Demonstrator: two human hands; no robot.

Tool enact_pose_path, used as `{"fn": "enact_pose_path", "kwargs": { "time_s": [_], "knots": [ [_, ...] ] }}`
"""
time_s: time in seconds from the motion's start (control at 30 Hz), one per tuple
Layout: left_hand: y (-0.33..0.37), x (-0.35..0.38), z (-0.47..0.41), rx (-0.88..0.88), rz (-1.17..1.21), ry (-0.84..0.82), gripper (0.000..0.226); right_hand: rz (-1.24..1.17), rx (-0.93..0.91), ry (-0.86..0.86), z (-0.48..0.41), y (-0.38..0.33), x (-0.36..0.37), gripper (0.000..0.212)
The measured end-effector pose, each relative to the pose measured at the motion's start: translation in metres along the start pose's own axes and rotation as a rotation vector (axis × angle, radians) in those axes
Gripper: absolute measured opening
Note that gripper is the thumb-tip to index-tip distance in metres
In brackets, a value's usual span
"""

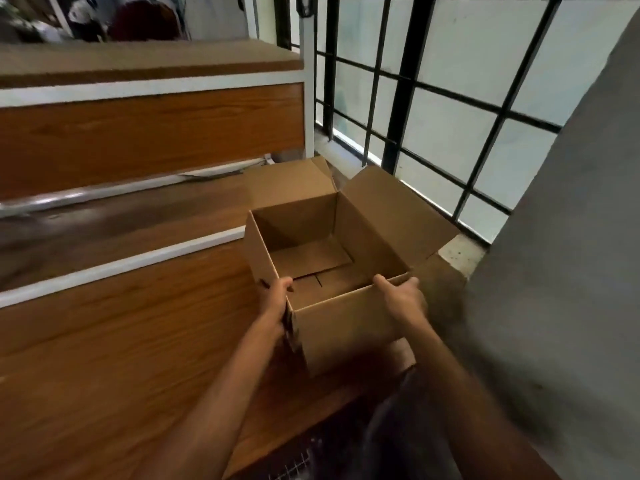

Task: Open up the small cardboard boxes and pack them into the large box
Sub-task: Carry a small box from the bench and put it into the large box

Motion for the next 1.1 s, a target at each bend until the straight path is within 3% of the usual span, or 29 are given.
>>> {"fn": "enact_pose_path", "kwargs": {
  "time_s": [0.1, 0.13, 0.23, 0.43, 0.53, 0.63, 0.77, 0.8, 0.87, 0.93, 1.03, 1.1],
  "knots": [
    [-0.006, 0.008, 0.008, -0.036, 0.064, -0.057, 0.015, -0.062, -0.047, -0.051, -0.001, 0.003, 0.002, 0.078],
    [-0.007, 0.007, 0.010, -0.034, 0.059, -0.059, 0.021, -0.109, -0.067, -0.060, 0.003, 0.003, 0.003, 0.080],
    [-0.025, -0.011, -0.009, 0.004, 0.100, -0.042, 0.071, -0.244, -0.099, -0.030, 0.018, 0.004, 0.007, 0.092],
    [0.021, -0.082, 0.054, 0.216, 0.195, 0.084, 0.043, -0.267, -0.231, -0.115, 0.073, -0.024, 0.036, 0.089],
    [0.054, -0.133, 0.084, 0.317, 0.239, 0.112, 0.064, -0.271, -0.326, -0.154, 0.116, -0.061, 0.050, 0.074],
    [0.082, -0.188, 0.119, 0.387, 0.264, 0.119, 0.073, -0.290, -0.398, -0.148, 0.168, -0.094, 0.067, 0.074],
    [0.113, -0.279, 0.185, 0.502, 0.320, 0.117, 0.040, -0.359, -0.487, -0.217, 0.259, -0.129, 0.110, 0.082],
    [0.120, -0.306, 0.201, 0.527, 0.304, 0.116, 0.041, -0.371, -0.509, -0.252, 0.285, -0.136, 0.125, 0.082],
    [0.139, -0.364, 0.235, 0.597, 0.250, 0.140, 0.066, -0.404, -0.544, -0.314, 0.342, -0.150, 0.150, 0.083],
    [0.164, -0.423, 0.271, 0.677, 0.201, 0.206, 0.085, -0.460, -0.575, -0.375, 0.398, -0.166, 0.174, 0.074],
    [0.202, -0.500, 0.326, 0.781, 0.107, 0.286, 0.083, -0.477, -0.643, -0.393, 0.468, -0.194, 0.199, 0.038],
    [0.227, -0.548, 0.362, 0.829, 0.050, 0.336, 0.084, -0.484, -0.670, -0.432, 0.511, -0.211, 0.213, 0.027]
  ]
}}
Point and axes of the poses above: each hand's wrist, its own z-axis away from the middle knuckle, its own x-axis out of the palm, y = z × x, the point moved 9 cm from there along -z, towards the middle knuckle, and after that the axes turned 13 degrees about z, right-handed, at the moved point
